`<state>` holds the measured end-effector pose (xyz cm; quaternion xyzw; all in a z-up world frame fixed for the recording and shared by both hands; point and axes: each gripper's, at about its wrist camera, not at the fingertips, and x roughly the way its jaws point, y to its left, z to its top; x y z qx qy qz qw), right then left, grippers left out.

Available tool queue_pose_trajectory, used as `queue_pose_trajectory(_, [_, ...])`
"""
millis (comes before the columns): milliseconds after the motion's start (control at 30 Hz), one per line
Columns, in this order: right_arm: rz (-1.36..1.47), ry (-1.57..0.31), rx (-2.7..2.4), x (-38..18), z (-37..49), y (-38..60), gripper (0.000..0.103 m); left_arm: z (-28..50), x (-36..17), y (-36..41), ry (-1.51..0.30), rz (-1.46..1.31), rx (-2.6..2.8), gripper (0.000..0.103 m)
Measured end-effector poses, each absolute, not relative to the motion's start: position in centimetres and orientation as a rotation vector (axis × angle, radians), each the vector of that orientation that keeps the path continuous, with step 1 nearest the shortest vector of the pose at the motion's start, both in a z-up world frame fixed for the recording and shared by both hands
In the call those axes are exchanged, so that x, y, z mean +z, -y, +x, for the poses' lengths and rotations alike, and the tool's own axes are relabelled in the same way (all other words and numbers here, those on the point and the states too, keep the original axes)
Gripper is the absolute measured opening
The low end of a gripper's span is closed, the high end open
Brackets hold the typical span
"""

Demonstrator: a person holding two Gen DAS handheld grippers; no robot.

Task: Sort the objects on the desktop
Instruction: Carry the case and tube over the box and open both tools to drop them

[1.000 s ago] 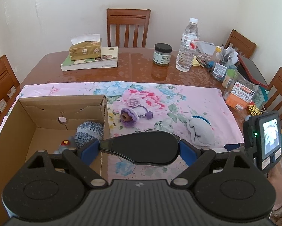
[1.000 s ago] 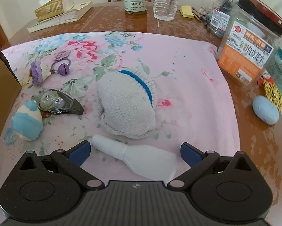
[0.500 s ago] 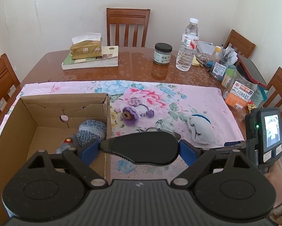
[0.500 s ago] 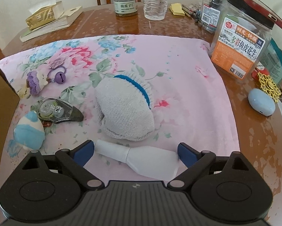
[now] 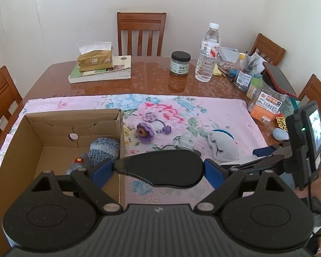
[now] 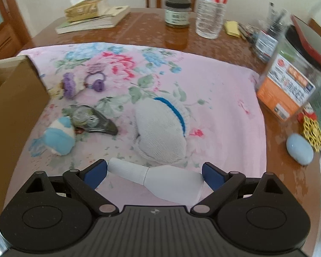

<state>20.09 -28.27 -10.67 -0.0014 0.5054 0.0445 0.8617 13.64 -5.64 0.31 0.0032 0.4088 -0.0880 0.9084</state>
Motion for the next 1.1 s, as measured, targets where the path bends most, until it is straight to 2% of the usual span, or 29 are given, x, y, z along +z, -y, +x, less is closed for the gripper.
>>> queue_pose_trajectory(367, [-0.078, -1.017, 0.303, -6.3, 18.9, 26.7, 0.098, 11.8, 1.3, 4.4, -0.841, -0.003, -0.176, 0.090])
queue_pose_trajectory(667, [-0.120, -0.910, 0.485, -2.2, 17.1, 23.8, 0.098, 9.9, 1.7, 2.0, -0.826, -0.017, -0.144, 0.090])
queue_pose_trajectory(1100, [-0.166, -0.813, 0.606, 0.0, 15.3, 18.5, 0.098, 8.4, 1.4, -2.2, -0.819, -0.020, -0.098, 0.090])
